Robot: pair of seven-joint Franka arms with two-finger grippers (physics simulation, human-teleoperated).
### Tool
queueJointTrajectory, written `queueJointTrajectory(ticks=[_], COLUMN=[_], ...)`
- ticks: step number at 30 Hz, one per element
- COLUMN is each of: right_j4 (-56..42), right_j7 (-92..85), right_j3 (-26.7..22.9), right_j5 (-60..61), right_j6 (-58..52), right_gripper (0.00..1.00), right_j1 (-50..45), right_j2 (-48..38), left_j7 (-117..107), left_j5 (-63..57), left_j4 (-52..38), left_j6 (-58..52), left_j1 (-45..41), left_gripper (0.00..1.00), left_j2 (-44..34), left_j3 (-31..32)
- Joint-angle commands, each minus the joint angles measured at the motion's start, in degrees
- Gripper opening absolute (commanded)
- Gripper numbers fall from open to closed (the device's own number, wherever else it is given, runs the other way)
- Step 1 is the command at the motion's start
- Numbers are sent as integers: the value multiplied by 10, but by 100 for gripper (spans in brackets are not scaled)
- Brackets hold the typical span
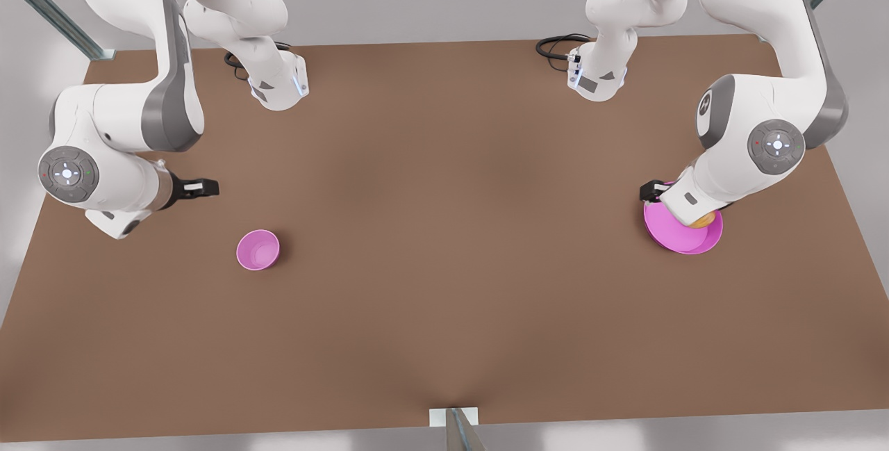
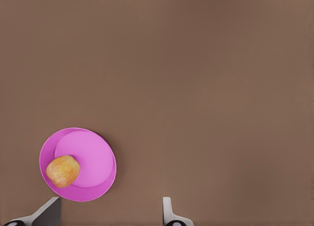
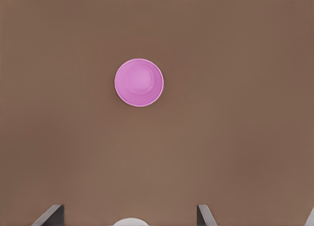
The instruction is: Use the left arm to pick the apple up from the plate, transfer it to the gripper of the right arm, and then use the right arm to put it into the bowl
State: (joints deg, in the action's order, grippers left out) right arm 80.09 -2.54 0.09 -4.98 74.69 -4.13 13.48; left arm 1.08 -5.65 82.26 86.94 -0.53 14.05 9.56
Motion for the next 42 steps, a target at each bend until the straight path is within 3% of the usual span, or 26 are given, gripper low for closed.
queueJointTrajectory(ticks=[1, 3, 7, 8, 10, 14, 18, 21, 24, 31, 42], right_j4=[1, 2, 2, 2, -6, -7, -7, -6, -7, -7, -13], right_j7=[-19, -19, -19, -19, -19, -19, -19, -18, -18, -18, -17], right_j3=[0, 0, 0, -2, -2, 0, 0, 1, 1, 2, 2], right_j5=[1, 5, 5, 3, -6, -7, -8, -8, -9, -9, -15], right_j6=[15, 15, 16, 16, 16, 17, 19, 19, 19, 19, 20], right_gripper=[100, 100, 100, 100, 100, 100, 100, 100, 100, 100, 100], right_j1=[0, 3, 4, 5, -3, -4, -4, -4, -3, -4, -3], right_j2=[0, 1, 1, 0, 8, 12, 16, 16, 17, 20, 25], left_j7=[23, 11, 138, 216, 512, 951, 949, 1027, 1028, 1003, 910], left_j5=[1, 0, 1, 1, 2, 1, -2, -4, -5, -1, 0], left_j4=[0, 0, 208, 227, 280, 295, 302, 352, 388, 445, 479], left_j6=[-5, 2, 286, 297, 358, 425, 404, 524, 510, 608, 607], left_j1=[0, 0, 26, 40, 65, 97, 101, 128, 142, 157, 167], left_gripper=[100, 100, 100, 95, 96, 100, 100, 100, 100, 100, 100], left_j2=[-1, -1, 28, 36, 41, 45, 44, 44, 35, 35, 36], left_j3=[0, 0, -31, -37, -83, -118, -121, -122, -126, -129, -139])
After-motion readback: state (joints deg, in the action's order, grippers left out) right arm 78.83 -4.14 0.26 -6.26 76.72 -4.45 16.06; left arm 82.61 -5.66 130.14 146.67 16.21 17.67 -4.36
